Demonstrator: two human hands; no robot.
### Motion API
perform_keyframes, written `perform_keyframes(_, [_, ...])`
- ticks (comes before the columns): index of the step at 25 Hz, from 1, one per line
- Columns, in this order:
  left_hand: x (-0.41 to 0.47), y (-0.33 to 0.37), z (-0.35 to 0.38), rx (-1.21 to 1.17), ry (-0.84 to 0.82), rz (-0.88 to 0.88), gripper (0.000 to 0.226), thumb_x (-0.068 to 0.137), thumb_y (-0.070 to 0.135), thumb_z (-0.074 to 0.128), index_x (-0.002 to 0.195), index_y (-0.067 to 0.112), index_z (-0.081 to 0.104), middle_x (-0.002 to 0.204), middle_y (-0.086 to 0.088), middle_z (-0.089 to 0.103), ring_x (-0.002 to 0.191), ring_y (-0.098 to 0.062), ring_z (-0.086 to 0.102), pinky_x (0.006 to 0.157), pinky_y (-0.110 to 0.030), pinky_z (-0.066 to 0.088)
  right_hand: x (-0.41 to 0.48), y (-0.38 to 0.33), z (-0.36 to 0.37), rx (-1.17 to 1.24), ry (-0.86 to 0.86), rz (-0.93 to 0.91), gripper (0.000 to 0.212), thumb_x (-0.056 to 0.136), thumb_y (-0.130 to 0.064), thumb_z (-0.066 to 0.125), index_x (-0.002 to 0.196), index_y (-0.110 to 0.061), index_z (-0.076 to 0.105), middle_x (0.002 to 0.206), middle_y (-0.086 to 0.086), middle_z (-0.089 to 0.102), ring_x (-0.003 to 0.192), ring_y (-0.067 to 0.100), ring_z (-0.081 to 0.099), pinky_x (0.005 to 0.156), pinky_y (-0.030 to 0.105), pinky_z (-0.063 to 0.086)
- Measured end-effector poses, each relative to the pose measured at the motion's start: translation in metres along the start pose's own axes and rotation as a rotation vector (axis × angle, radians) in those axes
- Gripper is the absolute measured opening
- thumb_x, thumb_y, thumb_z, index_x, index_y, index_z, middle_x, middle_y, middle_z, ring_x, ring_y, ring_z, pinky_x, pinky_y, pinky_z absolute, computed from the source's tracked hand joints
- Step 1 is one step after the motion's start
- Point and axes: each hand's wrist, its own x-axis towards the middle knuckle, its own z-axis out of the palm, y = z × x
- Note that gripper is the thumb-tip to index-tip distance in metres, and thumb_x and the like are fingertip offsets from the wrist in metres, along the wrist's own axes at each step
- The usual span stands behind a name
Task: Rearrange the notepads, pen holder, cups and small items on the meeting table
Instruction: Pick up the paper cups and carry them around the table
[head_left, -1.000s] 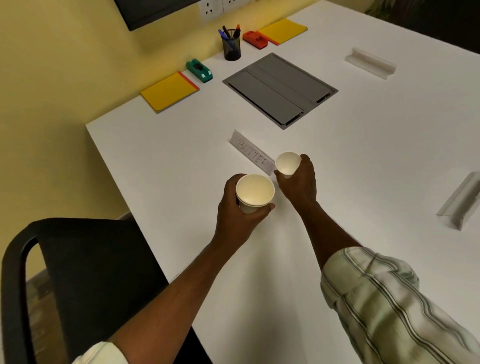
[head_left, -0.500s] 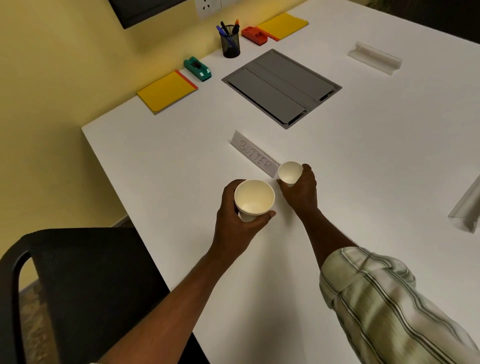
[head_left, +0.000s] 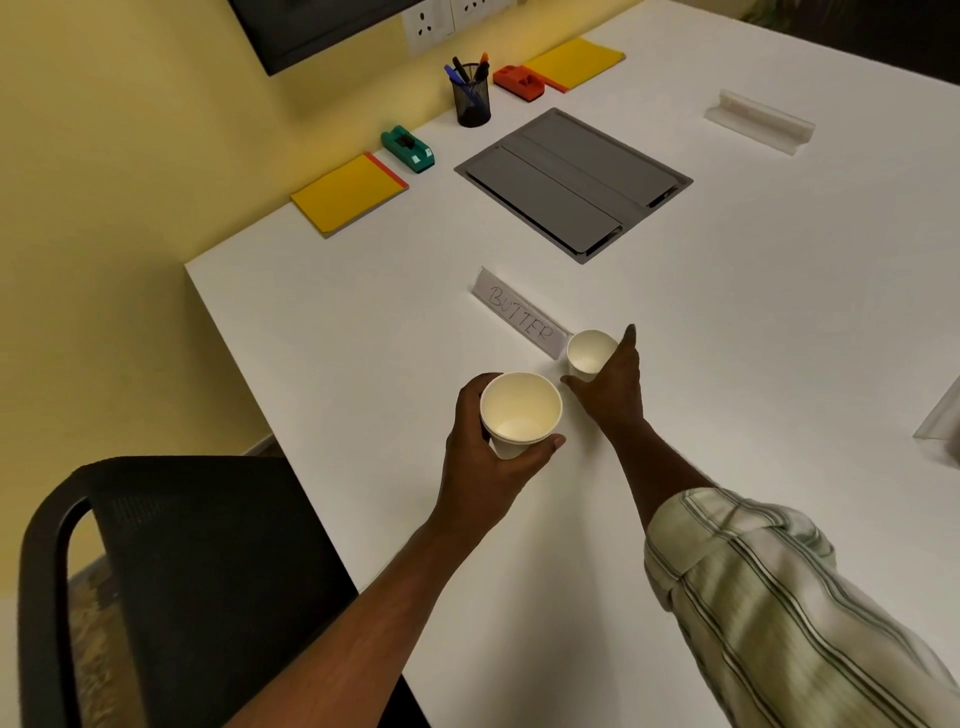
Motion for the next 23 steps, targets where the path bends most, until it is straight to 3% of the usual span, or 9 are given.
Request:
perform_keyframes(2, [-0.004, 0.001, 0.001, 0.008, -0.002, 0.008, 0.078, 0.061, 0.027, 0.087, 0.126, 0.02, 0.044, 0.12, 0.017, 0.052, 0.113, -0.007, 0.052, 0.092, -0.022, 0.049, -0.004, -0.004, -0.002, -0.032, 0.01, 0.043, 0.127, 0.064, -0.017, 0.087, 0.15, -0.008, -0.006, 0.15, 0.019, 0.021, 0.135, 0.039, 0.028, 0.109, 0.049, 0.029])
perform_keyframes(4, [-0.008, 0.009, 0.004, 0.017, 0.007, 0.024, 0.078, 0.061, 0.025, 0.087, 0.126, 0.018, 0.044, 0.119, 0.02, 0.051, 0.111, -0.004, 0.052, 0.092, -0.019, 0.048, -0.014, -0.007, -0.009, -0.062, 0.061, 0.082, 0.125, 0.066, -0.016, 0.085, 0.15, -0.01, -0.007, 0.151, 0.018, 0.016, 0.136, 0.039, 0.024, 0.107, 0.051, 0.03])
perform_keyframes(8, [-0.021, 0.039, 0.015, 0.016, 0.031, 0.053, 0.074, 0.063, 0.021, 0.087, 0.123, 0.017, 0.044, 0.116, 0.019, 0.052, 0.109, -0.003, 0.052, 0.091, -0.018, 0.047, -0.046, -0.008, -0.038, 0.086, 0.238, 0.181, 0.097, 0.078, -0.012, 0.074, 0.149, 0.0, 0.008, 0.147, 0.021, 0.026, 0.137, 0.036, 0.027, 0.109, 0.04, 0.026])
perform_keyframes(12, [-0.046, 0.067, 0.027, 0.012, 0.018, 0.093, 0.073, 0.063, 0.019, 0.086, 0.123, 0.017, 0.045, 0.115, 0.016, 0.053, 0.108, -0.004, 0.053, 0.089, -0.016, 0.046, -0.089, -0.003, -0.07, 0.125, 0.24, 0.158, 0.074, 0.082, -0.013, 0.069, 0.142, 0.001, 0.027, 0.14, 0.021, 0.037, 0.131, 0.036, 0.036, 0.107, 0.038, 0.03])
perform_keyframes(16, [-0.083, 0.087, 0.036, 0.009, 0.017, 0.121, 0.071, 0.064, 0.015, 0.086, 0.122, 0.019, 0.045, 0.114, 0.02, 0.053, 0.105, 0.005, 0.052, 0.088, -0.011, 0.045, -0.127, -0.001, -0.108, 0.124, 0.218, 0.094, 0.063, 0.085, -0.016, 0.066, 0.137, 0.001, 0.034, 0.136, 0.021, 0.043, 0.127, 0.035, 0.042, 0.105, 0.039, 0.035])
perform_keyframes(20, [-0.123, 0.103, 0.044, 0.002, 0.038, 0.118, 0.073, 0.062, 0.012, 0.086, 0.123, 0.019, 0.045, 0.112, 0.022, 0.052, 0.103, 0.011, 0.051, 0.083, -0.003, 0.041, -0.17, -0.003, -0.144, 0.164, 0.198, 0.028, 0.045, 0.088, -0.019, 0.064, 0.125, 0.0, 0.048, 0.126, 0.016, 0.054, 0.117, 0.03, 0.051, 0.094, 0.033, 0.041])
perform_keyframes(23, [-0.147, 0.114, 0.047, -0.017, 0.005, 0.127, 0.075, 0.059, 0.013, 0.088, 0.123, 0.02, 0.047, 0.113, 0.016, 0.055, 0.106, -0.001, 0.053, 0.087, -0.009, 0.044, -0.21, -0.012, -0.17, 0.243, 0.212, -0.034, 0.026, 0.093, -0.024, 0.057, 0.109, -0.003, 0.058, 0.11, 0.009, 0.063, 0.104, 0.024, 0.06, 0.081, 0.027, 0.045])
